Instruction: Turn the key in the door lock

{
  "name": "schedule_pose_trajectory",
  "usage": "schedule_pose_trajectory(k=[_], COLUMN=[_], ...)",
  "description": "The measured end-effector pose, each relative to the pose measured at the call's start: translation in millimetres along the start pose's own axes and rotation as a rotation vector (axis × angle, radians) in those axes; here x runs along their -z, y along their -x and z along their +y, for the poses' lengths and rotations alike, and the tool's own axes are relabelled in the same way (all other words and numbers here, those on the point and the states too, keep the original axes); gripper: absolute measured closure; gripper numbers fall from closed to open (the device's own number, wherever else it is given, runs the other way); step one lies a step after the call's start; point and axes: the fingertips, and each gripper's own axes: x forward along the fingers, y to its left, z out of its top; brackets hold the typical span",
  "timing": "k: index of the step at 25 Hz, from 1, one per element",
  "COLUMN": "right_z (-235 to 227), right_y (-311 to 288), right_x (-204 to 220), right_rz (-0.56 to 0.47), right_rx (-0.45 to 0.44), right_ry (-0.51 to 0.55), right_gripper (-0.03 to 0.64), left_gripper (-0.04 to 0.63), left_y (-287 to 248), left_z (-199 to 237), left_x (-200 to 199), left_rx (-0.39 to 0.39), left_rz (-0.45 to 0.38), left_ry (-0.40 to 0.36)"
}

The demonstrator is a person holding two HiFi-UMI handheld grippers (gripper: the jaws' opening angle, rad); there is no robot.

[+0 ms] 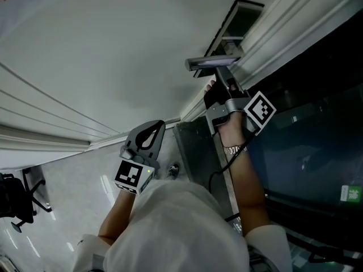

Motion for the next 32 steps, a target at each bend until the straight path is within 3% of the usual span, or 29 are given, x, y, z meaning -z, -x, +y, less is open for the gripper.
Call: schedule_pose_trajectory(k=[2,7,12,14,17,21,23,25,26,29,32], right_z=[1,2,1,1,4,4,2,0,0,3,7], right_y=[-2,-3,-4,-4,-5,-4,-4,-2,0,6,9], right_x=[2,3,4,5,6,6,6,9,12,23,22], right_rz=[0.022,0.071,0.134,0.166,0.197,0.196,0.186,0.188,0.198,0.219,0.2], right_rx=[0.032,0.181,0.373,0.428,0.47,0.556,0.578,0.55,0.512,0.332,0.19], right_ry=[0.095,0.485,1.233,1.454,1.651,1.994,2.098,2.045,1.945,1.433,0.874], right_gripper=[0.601,0.607,0.607,0.607,0.607,0.607,0.604,0.604,0.594,0.509,0.505], left_gripper=[0.589,0.589,0.589,0.589,0.589,0.589,0.589,0.589,0.589,0.589,0.589], left_y=[-1,0,1,3,4,4,5,6,7,10,11], left_z=[1,-3,-4,-4,-3,-5,-6,-5,-4,-1,2], left_x=[-5,-4,-4,-2,-2,-3,0,2,3,6,5], left_rx=[-0.007,0.005,0.0,-0.002,-0.002,0.004,0.003,0.0,-0.001,-0.008,-0.014], left_rz=[-0.009,-0.009,-0.008,-0.004,-0.003,-0.008,-0.004,0.002,0.006,0.008,0.006], left_ry=[-0.003,-0.003,-0.007,-0.005,-0.005,-0.009,-0.012,-0.013,-0.013,-0.004,-0.002])
